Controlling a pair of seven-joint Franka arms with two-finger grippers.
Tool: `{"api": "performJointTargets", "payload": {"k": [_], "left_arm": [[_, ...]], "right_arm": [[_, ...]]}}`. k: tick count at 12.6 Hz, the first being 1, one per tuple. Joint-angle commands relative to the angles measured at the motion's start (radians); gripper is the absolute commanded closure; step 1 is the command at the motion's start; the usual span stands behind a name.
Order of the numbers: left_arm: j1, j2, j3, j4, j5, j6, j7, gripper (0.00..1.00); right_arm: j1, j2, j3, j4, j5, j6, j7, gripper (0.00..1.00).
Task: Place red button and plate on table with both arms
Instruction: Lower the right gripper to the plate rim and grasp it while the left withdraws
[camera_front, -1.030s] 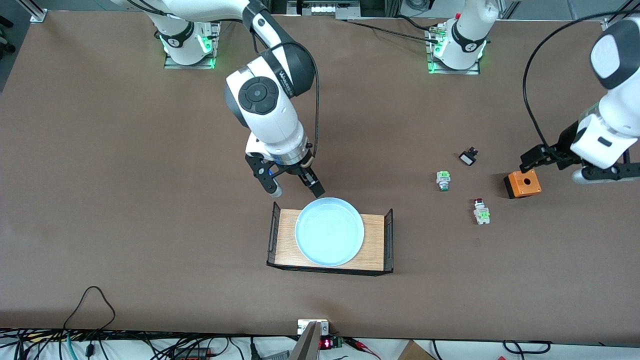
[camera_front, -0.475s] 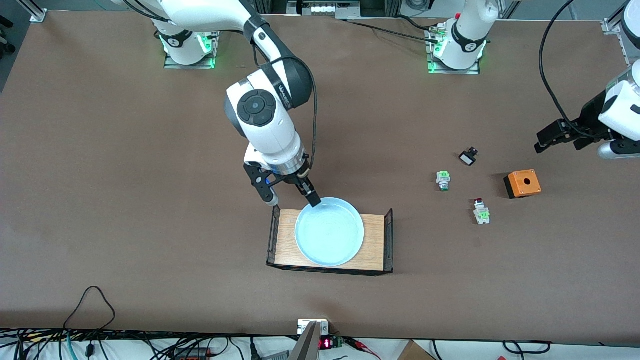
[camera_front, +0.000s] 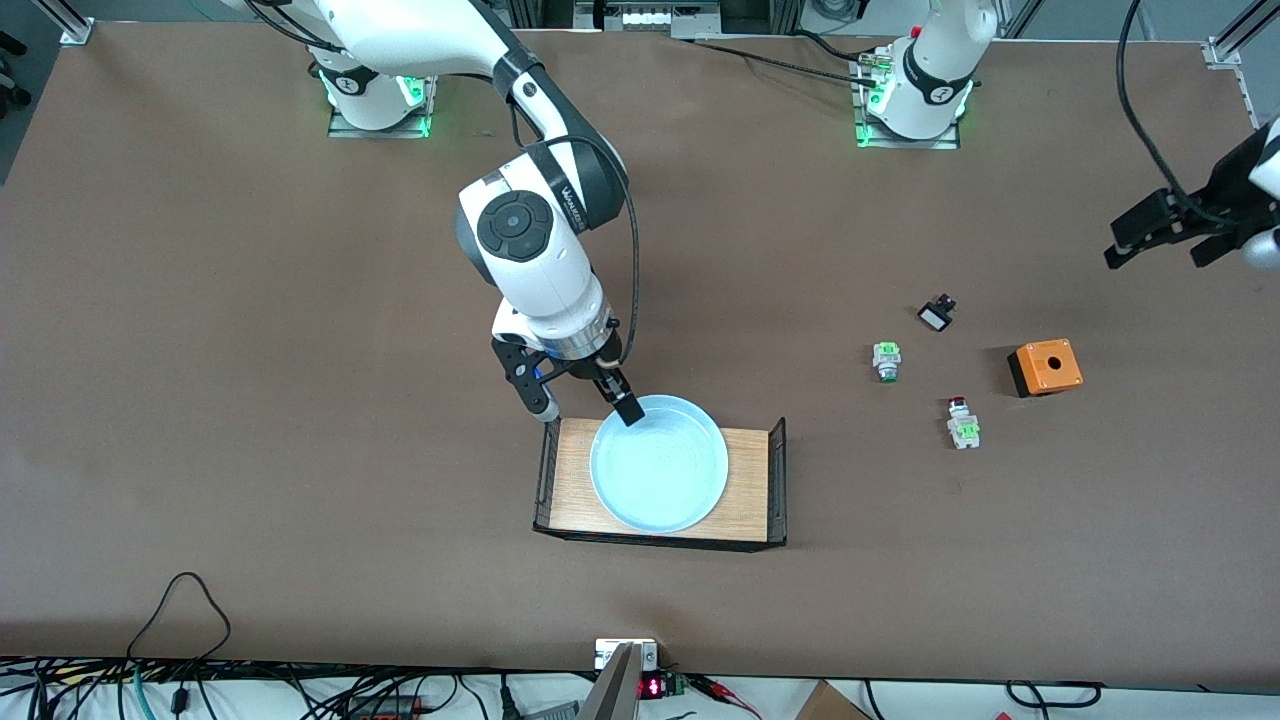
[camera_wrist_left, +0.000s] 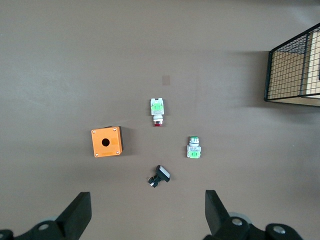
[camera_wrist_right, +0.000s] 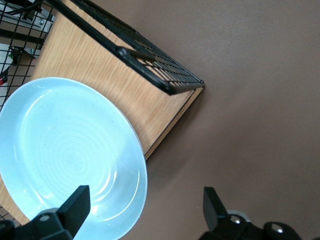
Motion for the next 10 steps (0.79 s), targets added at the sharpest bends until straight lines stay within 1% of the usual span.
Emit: {"api": "performJointTargets", "payload": {"k": [1, 4, 5, 6, 8, 9, 10], "left_arm": [[0.018, 0.012, -0.021, 0.025, 0.016, -0.023, 0.027, 0.00], [-0.002, 0.026, -0.017, 0.025, 0.024, -0.018, 0.058, 0.00], [-0.020, 0.030, -0.009, 0.024, 0.044, -0.018, 0.058, 0.00], [-0.021, 0.035, -0.009, 0.022, 0.085, -0.018, 0.059, 0.00], [-0.016, 0.043, -0.009, 0.022, 0.096, -0.020, 0.053, 0.00], [-0.016, 0.043, -0.012, 0.024, 0.096, -0.020, 0.046, 0.00], [-0.013, 0.041, -0.011, 0.024, 0.084, -0.020, 0.045, 0.00]], "right_arm": [[-0.010, 0.032, -0.002, 0.031, 0.015, 0.022, 0.009, 0.00], [-0.012, 0.055, -0.002, 0.028, 0.015, 0.049, 0.009, 0.00], [-0.012, 0.058, -0.002, 0.028, 0.015, 0.054, 0.011, 0.01], [-0.012, 0.059, -0.002, 0.028, 0.015, 0.054, 0.012, 0.07], [-0.012, 0.059, -0.002, 0.028, 0.015, 0.052, 0.014, 0.23], [-0.012, 0.059, -0.002, 0.028, 0.015, 0.052, 0.014, 0.33], [-0.010, 0.059, -0.002, 0.028, 0.015, 0.052, 0.015, 0.49]]}}
